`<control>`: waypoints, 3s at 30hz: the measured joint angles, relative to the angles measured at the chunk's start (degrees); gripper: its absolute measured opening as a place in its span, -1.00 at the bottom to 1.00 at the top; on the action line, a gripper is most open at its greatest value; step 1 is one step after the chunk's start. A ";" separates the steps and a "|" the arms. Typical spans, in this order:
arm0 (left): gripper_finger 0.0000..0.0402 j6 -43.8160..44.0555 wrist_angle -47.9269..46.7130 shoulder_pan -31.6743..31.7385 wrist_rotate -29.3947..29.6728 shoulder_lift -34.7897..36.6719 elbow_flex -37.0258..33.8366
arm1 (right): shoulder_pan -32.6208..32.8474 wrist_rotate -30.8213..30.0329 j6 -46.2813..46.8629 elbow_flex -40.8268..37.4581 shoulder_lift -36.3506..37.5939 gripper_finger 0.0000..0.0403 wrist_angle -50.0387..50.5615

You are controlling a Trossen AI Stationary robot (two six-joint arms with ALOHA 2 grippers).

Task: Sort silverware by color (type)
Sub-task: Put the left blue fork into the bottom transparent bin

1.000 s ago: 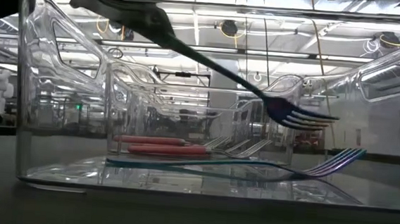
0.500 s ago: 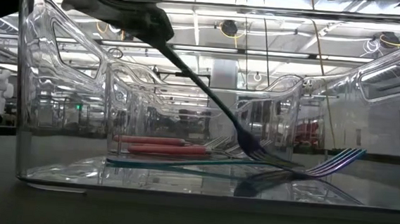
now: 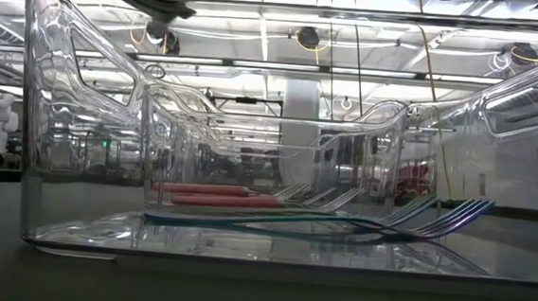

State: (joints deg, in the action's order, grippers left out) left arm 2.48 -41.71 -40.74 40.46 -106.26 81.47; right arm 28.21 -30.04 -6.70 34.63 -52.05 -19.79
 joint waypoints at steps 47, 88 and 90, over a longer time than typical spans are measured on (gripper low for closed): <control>-0.51 108.00 -41.81 -16.23 -31.29 6.18 -6.75 | -0.11 0.02 0.96 -0.02 -2.54 0.15 -2.05; -0.51 117.99 -29.23 -27.93 -29.99 0.90 -6.73 | -0.11 0.02 1.53 -0.02 -2.54 0.15 -2.18; -0.51 121.64 -29.85 -27.86 -31.19 0.90 -6.73 | -0.11 0.02 1.55 -0.02 -2.54 0.15 -2.18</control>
State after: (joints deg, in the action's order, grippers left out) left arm 124.13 -71.55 -68.60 9.27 -105.36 74.74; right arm 28.10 -30.02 -5.15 34.61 -54.59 -21.97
